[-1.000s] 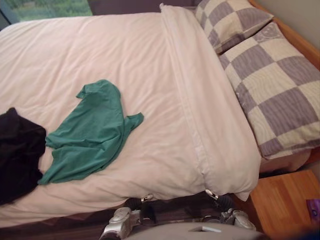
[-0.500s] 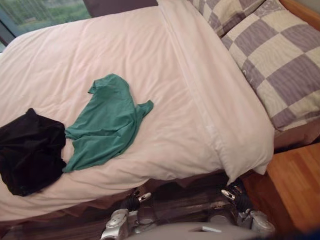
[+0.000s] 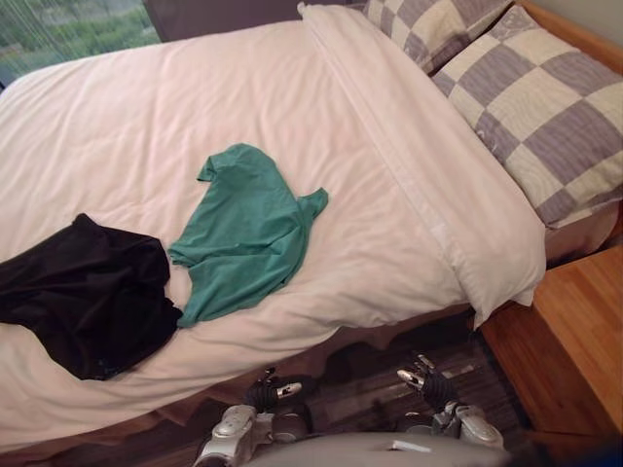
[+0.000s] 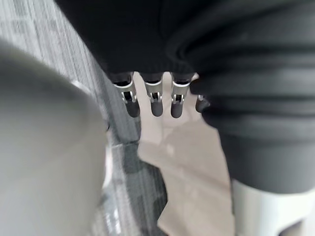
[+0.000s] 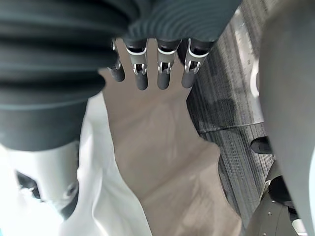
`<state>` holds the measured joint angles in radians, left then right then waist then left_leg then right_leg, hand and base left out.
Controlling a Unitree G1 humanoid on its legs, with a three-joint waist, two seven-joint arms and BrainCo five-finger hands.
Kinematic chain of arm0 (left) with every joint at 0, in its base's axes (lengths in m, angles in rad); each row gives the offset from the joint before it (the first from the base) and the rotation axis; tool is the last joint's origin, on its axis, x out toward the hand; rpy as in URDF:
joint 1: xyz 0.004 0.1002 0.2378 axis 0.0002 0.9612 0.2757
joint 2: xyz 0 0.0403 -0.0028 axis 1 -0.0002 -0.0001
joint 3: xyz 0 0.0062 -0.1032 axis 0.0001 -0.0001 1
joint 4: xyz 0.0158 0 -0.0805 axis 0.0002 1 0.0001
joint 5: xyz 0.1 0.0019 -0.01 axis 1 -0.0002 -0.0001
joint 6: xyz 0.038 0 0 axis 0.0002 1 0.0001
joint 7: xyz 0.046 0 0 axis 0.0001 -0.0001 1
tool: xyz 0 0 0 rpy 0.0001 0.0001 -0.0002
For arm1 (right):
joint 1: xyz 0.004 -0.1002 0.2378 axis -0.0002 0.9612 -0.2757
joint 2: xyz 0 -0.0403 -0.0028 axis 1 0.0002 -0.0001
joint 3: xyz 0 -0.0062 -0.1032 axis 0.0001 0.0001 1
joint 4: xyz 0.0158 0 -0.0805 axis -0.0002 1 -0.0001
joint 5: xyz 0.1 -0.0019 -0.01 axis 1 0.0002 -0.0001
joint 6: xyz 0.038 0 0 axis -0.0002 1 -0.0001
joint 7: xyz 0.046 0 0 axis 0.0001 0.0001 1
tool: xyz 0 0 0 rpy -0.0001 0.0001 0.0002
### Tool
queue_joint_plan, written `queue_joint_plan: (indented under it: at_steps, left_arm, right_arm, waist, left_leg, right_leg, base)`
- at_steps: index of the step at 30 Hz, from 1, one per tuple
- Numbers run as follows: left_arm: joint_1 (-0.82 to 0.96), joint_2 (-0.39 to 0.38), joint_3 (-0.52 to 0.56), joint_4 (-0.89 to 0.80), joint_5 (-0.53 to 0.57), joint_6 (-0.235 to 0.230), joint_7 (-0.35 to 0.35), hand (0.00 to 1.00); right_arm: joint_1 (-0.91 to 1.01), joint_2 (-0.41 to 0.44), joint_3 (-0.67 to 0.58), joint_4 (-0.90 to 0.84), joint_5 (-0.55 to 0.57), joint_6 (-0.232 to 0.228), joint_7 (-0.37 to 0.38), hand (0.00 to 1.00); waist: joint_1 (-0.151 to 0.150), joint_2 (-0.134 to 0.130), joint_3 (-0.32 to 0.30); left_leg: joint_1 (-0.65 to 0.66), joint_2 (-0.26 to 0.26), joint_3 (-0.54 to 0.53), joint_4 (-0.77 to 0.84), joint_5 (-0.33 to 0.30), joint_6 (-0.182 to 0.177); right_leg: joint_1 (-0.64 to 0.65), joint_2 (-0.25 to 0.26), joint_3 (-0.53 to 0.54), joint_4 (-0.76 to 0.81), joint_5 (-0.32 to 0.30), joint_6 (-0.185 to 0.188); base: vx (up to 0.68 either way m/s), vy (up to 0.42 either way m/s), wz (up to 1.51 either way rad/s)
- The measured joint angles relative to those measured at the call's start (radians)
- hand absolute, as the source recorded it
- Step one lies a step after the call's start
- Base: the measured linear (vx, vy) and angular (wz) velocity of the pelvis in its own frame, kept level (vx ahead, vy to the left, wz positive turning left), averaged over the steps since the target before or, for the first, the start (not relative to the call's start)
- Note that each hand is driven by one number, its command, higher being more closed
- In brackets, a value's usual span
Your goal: Tidy the bed and pick cloth on bed and put in laundry
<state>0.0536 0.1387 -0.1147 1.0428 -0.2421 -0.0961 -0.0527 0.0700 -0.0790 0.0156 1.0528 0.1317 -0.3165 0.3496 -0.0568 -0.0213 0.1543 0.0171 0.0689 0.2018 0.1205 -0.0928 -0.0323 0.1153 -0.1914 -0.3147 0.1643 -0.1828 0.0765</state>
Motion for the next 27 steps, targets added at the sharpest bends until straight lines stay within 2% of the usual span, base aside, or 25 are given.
queue_joint_plan:
  at_steps: [2, 3, 5, 6, 7, 9, 10, 11, 12, 13, 14, 15, 16, 17, 18, 19, 20, 21, 22, 23, 24, 25, 26, 27]
  left_arm:
    - [-0.001, -0.003, 0.0, -0.002, -0.001, 0.0, 0.018, 0.0]
    - [-0.003, -0.008, 0.001, -0.011, -0.013, -0.001, 0.022, 0.0]
    - [-0.002, -0.011, 0.008, -0.032, -0.032, -0.002, 0.024, 0.0]
    - [-0.002, -0.011, 0.023, -0.049, -0.055, -0.004, 0.022, 0.0]
    - [-0.002, -0.012, 0.031, -0.055, -0.063, -0.004, 0.019, 0.0]
    - [0.003, -0.017, 0.037, -0.062, -0.062, -0.014, 0.005, 0.0]
    - [0.004, -0.016, 0.038, -0.061, -0.063, -0.021, 0.003, 0.0]
    - [0.002, -0.014, 0.044, -0.061, -0.074, -0.03, -0.016, 0.0]
    - [0.015, -0.013, 0.048, -0.061, -0.092, -0.033, -0.019, 0.0]
    - [0.016, -0.013, 0.048, -0.061, -0.103, -0.036, -0.023, 0.0]
    - [0.016, -0.013, 0.046, -0.074, -0.126, -0.039, -0.042, 0.0]
    - [0.017, -0.016, 0.035, -0.08, -0.145, -0.039, -0.068, 0.0]
    - [0.018, -0.019, 0.032, -0.082, -0.157, -0.039, -0.079, 0.0]
    - [0.016, -0.027, 0.027, -0.083, -0.177, -0.038, -0.096, 0.0]
    - [0.015, -0.036, 0.024, -0.083, -0.181, -0.037, -0.101, 0.0]
    - [0.01, -0.058, 0.001, -0.076, -0.183, -0.028, -0.107, 0.0]
    - [-0.004, -0.061, -0.015, -0.066, -0.182, -0.011, -0.119, 0.0]
    - [-0.022, -0.043, -0.016, -0.068, -0.178, 0.004, -0.122, 0.0]
    - [-0.029, -0.01, -0.033, -0.077, -0.156, 0.013, -0.133, 0.0]
    - [-0.032, -0.008, -0.039, -0.078, -0.143, 0.015, -0.138, 0.0]
    - [-0.033, -0.009, -0.042, -0.077, -0.127, 0.023, -0.14, 0.0]
    - [-0.045, -0.004, -0.042, -0.071, -0.119, 0.054, -0.144, 0.0]
    - [-0.051, -0.001, -0.04, -0.048, -0.119, 0.075, -0.145, 0.0]
    - [-0.057, -0.004, -0.039, -0.034, -0.119, 0.08, -0.144, 0.0]
  right_arm:
    - [0.001, -0.001, 0.009, -0.011, 0.0, 0.023, 0.0, 0.0]
    - [-0.003, -0.008, 0.012, -0.026, 0.003, 0.037, 0.0, 0.0]
    - [-0.012, -0.026, 0.016, -0.044, 0.005, 0.047, -0.002, 0.0]
    - [-0.025, -0.041, 0.028, -0.048, 0.009, 0.054, -0.011, 0.0]
    - [-0.029, -0.049, 0.036, -0.048, 0.012, 0.056, -0.019, 0.0]
    - [-0.04, -0.068, 0.037, -0.048, 0.035, 0.07, -0.063, 0.0]
    - [-0.048, -0.073, 0.029, -0.048, 0.05, 0.073, -0.074, 0.0]
    - [-0.065, -0.082, 0.001, -0.051, 0.059, 0.078, -0.075, 0.0]
    - [-0.082, -0.094, -0.029, -0.053, 0.06, 0.082, -0.074, 0.0]
    - [-0.086, -0.1, -0.039, -0.053, 0.058, 0.082, -0.072, 0.0]
    - [-0.095, -0.135, -0.049, -0.053, 0.04, 0.08, -0.06, 0.0]
    - [-0.096, -0.18, -0.055, -0.052, 0.028, 0.073, -0.042, 0.0]
    - [-0.096, -0.196, -0.063, -0.052, 0.017, 0.065, -0.035, 0.0]
    - [-0.096, -0.22, -0.076, -0.049, 0.0, 0.048, -0.025, 0.0]
    - [-0.095, -0.229, -0.08, -0.043, 0.0, 0.043, -0.02, 0.0]
    - [-0.085, -0.242, -0.083, -0.026, 0.0, 0.038, -0.007, 0.0]
    - [-0.072, -0.22, -0.085, 0.007, -0.001, 0.036, -0.002, 0.0]
    - [-0.067, -0.179, -0.092, 0.035, -0.008, 0.036, 0.001, 0.0]
    - [-0.068, -0.096, -0.092, 0.043, -0.017, 0.002, 0.004, 0.0]
    - [-0.076, -0.073, -0.082, 0.042, -0.018, -0.009, 0.011, 0.0]
    - [-0.081, -0.049, -0.075, 0.038, -0.019, -0.019, 0.017, 0.0]
    - [-0.086, -0.025, -0.048, 0.017, -0.025, -0.046, 0.025, 0.0]
    - [-0.086, -0.01, -0.017, 0.008, -0.024, -0.066, 0.028, 0.0]
    - [-0.083, -0.006, -0.004, 0.005, -0.023, -0.071, 0.03, 0.0]
  waist:
    - [0.005, 0.002, -0.001]
    - [0.002, 0.018, 0.011]
    - [0.005, 0.039, 0.036]
    - [0.002, 0.042, 0.057]
    - [0.001, 0.045, 0.063]
    - [0.007, 0.055, 0.066]
    - [0.009, 0.052, 0.066]
    - [0.008, 0.045, 0.074]
    - [-0.004, 0.045, 0.076]
    - [-0.012, 0.04, 0.08]
    - [-0.019, 0.036, 0.083]
    - [-0.036, 0.03, 0.086]
    - [-0.041, 0.031, 0.086]
    - [-0.047, 0.035, 0.084]
    - [-0.055, 0.046, 0.084]
    - [-0.067, 0.082, 0.084]
    - [-0.067, 0.096, 0.086]
    - [-0.056, 0.082, 0.091]
    - [-0.026, 0.061, 0.086]
    - [-0.013, 0.067, 0.083]
    - [-0.001, 0.071, 0.075]
    - [0.01, 0.052, 0.068]
    - [0.009, 0.044, 0.061]
    - [0.006, 0.043, 0.061]
  left_leg:
    - [-0.004, 0.004, 0.005, 0.009, 0.005, -0.002]
    - [-0.055, 0.027, 0.005, 0.11, -0.039, -0.006]
    - [-0.12, 0.052, 0.005, 0.254, -0.078, -0.026]
    - [-0.174, 0.068, 0.004, 0.375, -0.083, -0.036]
    - [-0.195, 0.075, 0.008, 0.422, -0.081, -0.037]
    - [-0.238, 0.067, 0.015, 0.472, -0.08, -0.04]
    - [-0.244, 0.052, 0.015, 0.459, -0.079, -0.045]
    - [-0.248, 0.06, 0.022, 0.46, -0.109, -0.042]
    - [-0.23, 0.103, 0.005, 0.449, -0.119, -0.047]
    - [-0.213, 0.125, -0.005, 0.434, -0.117, -0.05]
    - [-0.183, 0.16, -0.045, 0.397, -0.104, -0.055]
    - [-0.155, 0.185, -0.104, 0.358, -0.055, -0.053]
    - [-0.147, 0.198, -0.121, 0.343, -0.033, -0.053]
    - [-0.135, 0.224, -0.136, 0.326, -0.001, -0.053]
    - [-0.135, 0.235, -0.137, 0.318, 0.003, -0.057]
    - [-0.132, 0.238, -0.132, 0.295, 0.017, -0.071]
    - [-0.125, 0.238, -0.134, 0.306, -0.1, -0.213]
    - [-0.149, 0.211, -0.145, 0.358, -0.145, -0.22]
    - [-0.195, 0.201, -0.139, 0.422, -0.16, -0.211]
    - [-0.194, 0.21, -0.12, 0.413, -0.166, -0.2]
    - [-0.185, 0.221, -0.09, 0.387, -0.174, -0.185]
    - [-0.155, 0.228, -0.041, 0.331, -0.156, -0.153]
    - [-0.11, 0.227, -0.001, 0.261, -0.125, -0.131]
    - [-0.089, 0.226, 0.015, 0.225, -0.111, -0.125]
  right_leg:
    - [-0.003, 0.001, -0.002, -0.017, 0.002, 0.006]
    - [-0.012, 0.008, -0.001, -0.004, -0.003, 0.01]
    - [-0.025, 0.009, 0.004, 0.029, -0.029, 0.012]
    - [-0.041, -0.002, 0.017, 0.079, -0.06, 0.011]
    - [-0.054, -0.01, 0.024, 0.108, -0.073, 0.012]
    - [-0.118, -0.051, 0.046, 0.193, -0.096, 0.023]
    - [-0.145, -0.075, 0.064, 0.215, -0.098, 0.023]
    - [-0.183, -0.097, 0.095, 0.241, -0.095, 0.026]
    - [-0.214, -0.124, 0.122, 0.281, -0.095, 0.027]
    - [-0.226, -0.145, 0.146, 0.301, -0.097, 0.028]
    - [-0.247, -0.192, 0.179, 0.33, -0.096, 0.03]
    - [-0.251, -0.245, 0.202, 0.339, -0.093, 0.056]
    - [-0.251, -0.27, 0.209, 0.335, -0.091, 0.08]
    - [-0.249, -0.317, 0.221, 0.321, -0.087, 0.156]
    - [-0.246, -0.333, 0.22, 0.314, -0.082, 0.168]
    - [-0.225, -0.35, 0.213, 0.296, -0.058, 0.172]
    - [-0.176, -0.364, 0.189, 0.245, 0.0, 0.173]
    - [-0.133, -0.382, 0.173, 0.179, 0.096, 0.169]
    - [-0.116, -0.375, 0.143, 0.063, 0.343, 0.153]
    - [-0.122, -0.364, 0.122, 0.029, 0.435, 0.108]
    - [-0.144, -0.358, 0.089, 0.02, 0.498, 0.042]
    - [-0.193, -0.345, 0.025, 0.111, 0.435, -0.066]
    - [-0.221, -0.289, -0.016, 0.207, 0.338, -0.073]
    - [-0.222, -0.254, -0.031, 0.241, 0.286, -0.047]
  base:
    - [-0.01, -0.023, -0.03]
    - [0.0, 0.0, 0.0]
    - [-0.05, 0.072, 0.01]
    - [-0.05, 0.1, -0.03]
    - [-0.03, 0.075, -0.08]
    - [-0.01, 0.127, -0.2]
    - [0.04, 0.19, -0.38]
    - [0.05, 0.212, -0.51]
    - [0.06, 0.237, -0.49]
    - [0.02, 0.224, -0.38]
    - [0.02, 0.254, -0.19]
    - [0.04, 0.383, -0.1]
    - [0.06, 0.525, 0.0]
    - [0.07, 0.515, 0.07]
    - [0.08, 0.628, 0.26]
    - [0.13, 0.78, 0.55]
    - [0.14, 0.804, 0.66]
    - [0.12, 0.979, 0.42]
    - [0.05, 0.766, 0.06]
    - [0.02, 0.751, -0.24]
    - [0.02, 0.457, -0.42]
    - [0.01, 0.445, -0.61]
    - [-0.01, 0.364, -0.61]
    - [-0.04, 0.274, -0.56]
